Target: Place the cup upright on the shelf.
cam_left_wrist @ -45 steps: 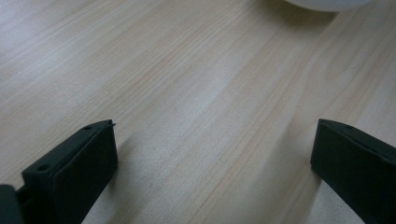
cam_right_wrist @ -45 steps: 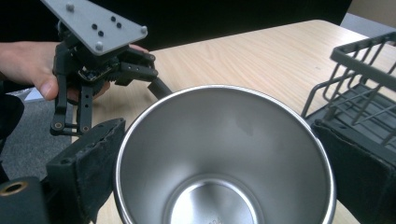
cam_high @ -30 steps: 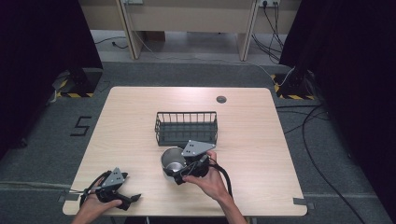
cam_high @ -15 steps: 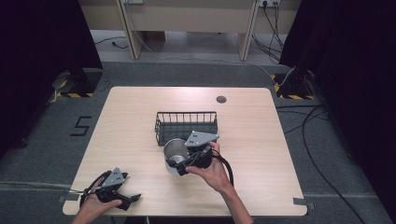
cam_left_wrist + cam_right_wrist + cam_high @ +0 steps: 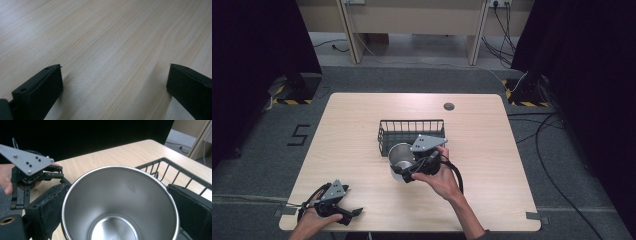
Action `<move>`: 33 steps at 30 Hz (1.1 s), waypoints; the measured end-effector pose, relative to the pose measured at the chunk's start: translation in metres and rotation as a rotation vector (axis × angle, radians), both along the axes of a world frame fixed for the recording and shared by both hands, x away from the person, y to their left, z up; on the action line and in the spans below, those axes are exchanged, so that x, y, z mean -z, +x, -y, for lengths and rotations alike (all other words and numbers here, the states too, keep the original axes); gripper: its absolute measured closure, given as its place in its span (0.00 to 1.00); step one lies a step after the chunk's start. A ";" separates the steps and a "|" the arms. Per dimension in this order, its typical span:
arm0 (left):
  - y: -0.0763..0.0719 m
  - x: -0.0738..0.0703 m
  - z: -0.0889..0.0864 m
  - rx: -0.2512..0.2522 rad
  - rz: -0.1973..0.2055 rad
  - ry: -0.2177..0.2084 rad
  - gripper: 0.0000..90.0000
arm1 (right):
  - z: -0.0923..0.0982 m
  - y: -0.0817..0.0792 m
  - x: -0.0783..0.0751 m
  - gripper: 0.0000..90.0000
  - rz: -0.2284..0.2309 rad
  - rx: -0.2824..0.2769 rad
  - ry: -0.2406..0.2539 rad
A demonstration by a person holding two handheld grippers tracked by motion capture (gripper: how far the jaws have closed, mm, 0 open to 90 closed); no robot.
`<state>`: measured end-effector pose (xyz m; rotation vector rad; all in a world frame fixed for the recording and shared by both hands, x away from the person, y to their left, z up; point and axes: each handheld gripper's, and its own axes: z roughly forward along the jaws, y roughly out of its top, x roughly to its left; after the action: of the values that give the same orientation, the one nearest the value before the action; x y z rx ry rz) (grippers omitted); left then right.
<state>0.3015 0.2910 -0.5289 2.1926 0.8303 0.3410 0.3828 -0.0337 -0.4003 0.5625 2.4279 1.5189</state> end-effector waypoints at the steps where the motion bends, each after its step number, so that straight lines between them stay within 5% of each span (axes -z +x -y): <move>1: 0.000 0.000 0.000 0.000 0.000 0.000 0.00 | 0.000 0.000 0.000 0.07 0.000 0.000 0.000; 24: 0.000 0.000 0.000 -0.001 -0.001 0.000 0.00 | 0.000 0.033 -0.054 0.07 0.018 0.031 -0.039; 33: 0.000 0.000 0.000 -0.001 -0.001 0.000 0.00 | 0.000 0.054 -0.062 0.07 0.008 0.068 -0.036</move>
<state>0.3013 0.2910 -0.5288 2.1922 0.8319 0.3403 0.4371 -0.0333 -0.3380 0.6235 2.3996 1.4450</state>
